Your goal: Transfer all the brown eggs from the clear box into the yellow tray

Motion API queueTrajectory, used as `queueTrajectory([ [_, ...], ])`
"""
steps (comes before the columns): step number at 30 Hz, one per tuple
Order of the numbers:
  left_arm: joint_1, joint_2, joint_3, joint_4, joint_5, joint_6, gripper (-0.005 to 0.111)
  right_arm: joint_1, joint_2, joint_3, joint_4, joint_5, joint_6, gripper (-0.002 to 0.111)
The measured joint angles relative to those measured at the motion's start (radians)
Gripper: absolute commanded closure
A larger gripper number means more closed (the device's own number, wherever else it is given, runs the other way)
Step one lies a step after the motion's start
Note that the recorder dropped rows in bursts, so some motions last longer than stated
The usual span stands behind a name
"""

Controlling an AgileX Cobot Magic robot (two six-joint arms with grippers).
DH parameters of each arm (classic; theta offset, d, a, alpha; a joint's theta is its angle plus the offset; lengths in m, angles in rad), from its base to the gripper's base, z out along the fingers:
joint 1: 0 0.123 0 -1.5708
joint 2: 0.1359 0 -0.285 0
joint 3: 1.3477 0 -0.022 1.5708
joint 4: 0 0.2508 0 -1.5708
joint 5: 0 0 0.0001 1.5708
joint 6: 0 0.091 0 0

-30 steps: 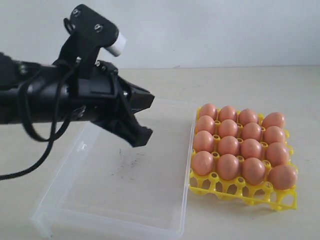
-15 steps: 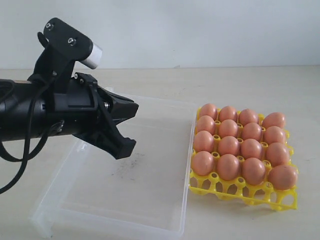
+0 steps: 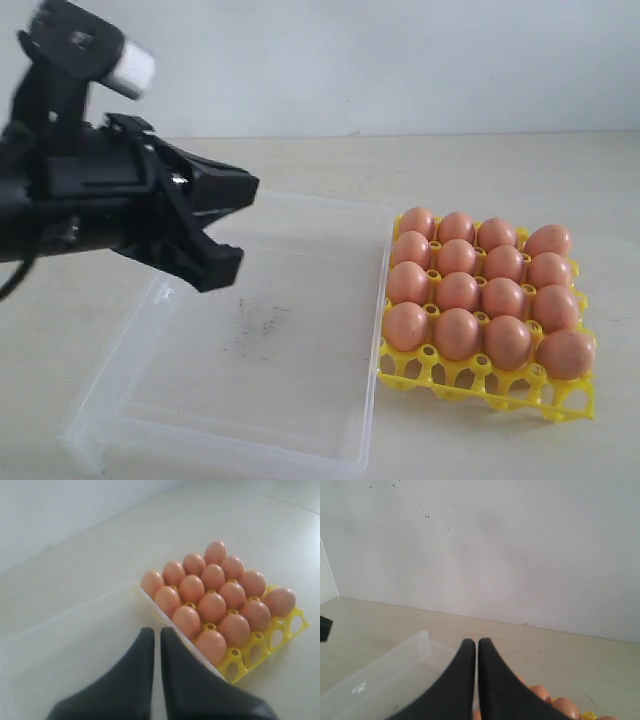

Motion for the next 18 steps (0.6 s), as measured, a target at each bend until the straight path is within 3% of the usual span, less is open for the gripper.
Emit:
queueTrajectory([
  [1,0.014,-0.031,0.010,-0.001,0.002,-0.006,0.103,0.000,0.000,0.000,0.000,0.000,0.001,0.108],
  [3,0.109,-0.157,0.055,-0.023,0.006,-0.029,0.103,0.000,0.000,0.000,0.000,0.000,0.001,0.108],
  [4,0.203,-0.252,0.106,-0.041,0.009,-0.036,0.103,0.000,0.000,0.000,0.002,-0.002,0.001,0.108],
  [5,0.244,-0.292,0.130,-0.045,0.013,-0.040,0.103,0.000,0.000,0.000,0.002,-0.002,0.001,0.108],
  [7,0.457,-0.492,0.269,-0.049,0.015,-0.043,0.103,0.000,0.000,0.000,0.002,-0.002,0.001,0.108],
  [10,0.613,-0.674,0.397,-0.049,0.015,-0.043,0.103,0.000,0.000,0.000,0.002,-0.002,0.001,0.108],
  [15,0.758,-0.946,0.575,-0.054,0.040,-0.043,0.103,0.000,0.000,0.000,0.002,-0.002,0.003,0.108],
  [18,0.785,-1.032,0.629,-0.056,0.042,-0.043,0.103,0.000,0.000,0.000,0.002,-0.002,0.003,0.108],
])
